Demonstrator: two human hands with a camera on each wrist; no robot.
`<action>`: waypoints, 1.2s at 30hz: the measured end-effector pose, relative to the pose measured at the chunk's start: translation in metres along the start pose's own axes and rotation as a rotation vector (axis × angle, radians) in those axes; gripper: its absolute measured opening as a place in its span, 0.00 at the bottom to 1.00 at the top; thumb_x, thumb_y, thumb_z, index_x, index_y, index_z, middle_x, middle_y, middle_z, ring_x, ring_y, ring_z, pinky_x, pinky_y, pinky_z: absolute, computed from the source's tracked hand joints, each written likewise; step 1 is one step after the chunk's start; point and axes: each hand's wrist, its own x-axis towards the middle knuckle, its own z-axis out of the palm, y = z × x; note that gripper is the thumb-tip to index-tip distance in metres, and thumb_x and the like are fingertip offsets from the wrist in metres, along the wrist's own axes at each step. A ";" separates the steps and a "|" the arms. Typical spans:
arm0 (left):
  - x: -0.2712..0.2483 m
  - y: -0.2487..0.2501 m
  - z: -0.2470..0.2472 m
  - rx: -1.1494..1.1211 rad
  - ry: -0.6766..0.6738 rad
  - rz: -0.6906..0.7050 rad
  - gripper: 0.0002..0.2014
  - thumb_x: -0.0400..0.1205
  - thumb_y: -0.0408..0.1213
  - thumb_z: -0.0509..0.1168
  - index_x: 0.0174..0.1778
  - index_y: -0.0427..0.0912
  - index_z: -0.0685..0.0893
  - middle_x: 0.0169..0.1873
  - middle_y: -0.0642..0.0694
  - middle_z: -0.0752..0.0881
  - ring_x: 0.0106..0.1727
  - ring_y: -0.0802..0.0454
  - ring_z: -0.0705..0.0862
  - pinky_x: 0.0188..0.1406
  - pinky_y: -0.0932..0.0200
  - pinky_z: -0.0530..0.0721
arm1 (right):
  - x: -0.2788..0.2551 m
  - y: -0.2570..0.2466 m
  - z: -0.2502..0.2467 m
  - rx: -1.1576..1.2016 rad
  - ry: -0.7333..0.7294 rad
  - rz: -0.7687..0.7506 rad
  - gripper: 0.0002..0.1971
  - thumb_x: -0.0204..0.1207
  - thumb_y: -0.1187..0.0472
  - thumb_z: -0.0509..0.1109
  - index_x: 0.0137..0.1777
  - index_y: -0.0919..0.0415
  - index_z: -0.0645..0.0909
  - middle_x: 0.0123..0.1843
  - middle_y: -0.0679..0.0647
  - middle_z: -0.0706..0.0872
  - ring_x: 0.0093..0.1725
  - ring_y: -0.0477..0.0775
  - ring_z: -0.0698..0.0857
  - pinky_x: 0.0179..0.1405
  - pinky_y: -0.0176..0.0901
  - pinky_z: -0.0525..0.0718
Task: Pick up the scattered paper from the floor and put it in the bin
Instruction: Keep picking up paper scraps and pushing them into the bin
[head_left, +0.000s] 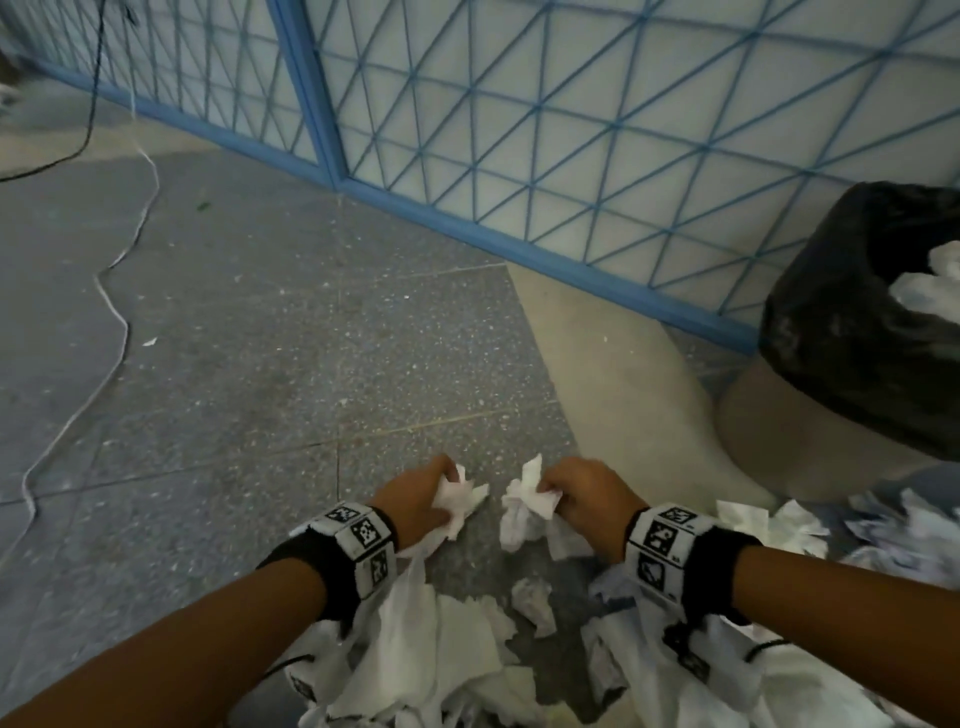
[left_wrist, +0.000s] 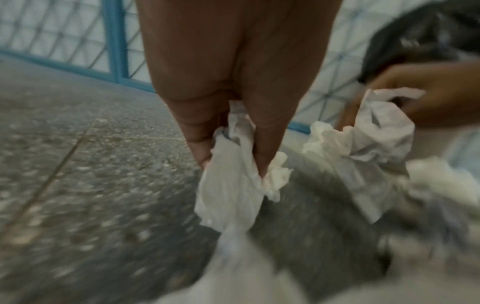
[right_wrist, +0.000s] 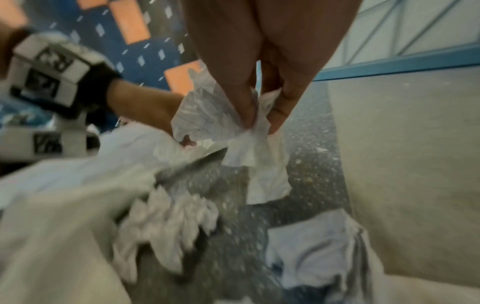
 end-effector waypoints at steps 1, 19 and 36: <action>0.000 0.005 -0.004 -0.052 0.019 -0.008 0.23 0.79 0.36 0.66 0.69 0.42 0.68 0.59 0.38 0.81 0.59 0.43 0.81 0.49 0.60 0.73 | -0.003 0.000 -0.007 0.068 0.085 0.028 0.10 0.75 0.67 0.67 0.55 0.66 0.84 0.58 0.66 0.86 0.60 0.62 0.83 0.58 0.46 0.77; -0.022 0.292 -0.142 -0.699 0.323 0.662 0.21 0.56 0.48 0.76 0.39 0.39 0.84 0.45 0.35 0.85 0.48 0.46 0.83 0.49 0.50 0.80 | -0.107 0.032 -0.286 0.111 1.209 0.159 0.10 0.69 0.63 0.72 0.49 0.66 0.86 0.31 0.51 0.77 0.33 0.42 0.74 0.29 0.22 0.69; 0.019 0.395 -0.078 0.399 0.328 0.652 0.21 0.75 0.49 0.67 0.60 0.41 0.83 0.60 0.40 0.86 0.61 0.40 0.84 0.59 0.50 0.79 | -0.110 0.094 -0.279 -0.335 0.527 0.679 0.20 0.80 0.66 0.59 0.71 0.70 0.70 0.72 0.71 0.74 0.71 0.69 0.74 0.71 0.57 0.73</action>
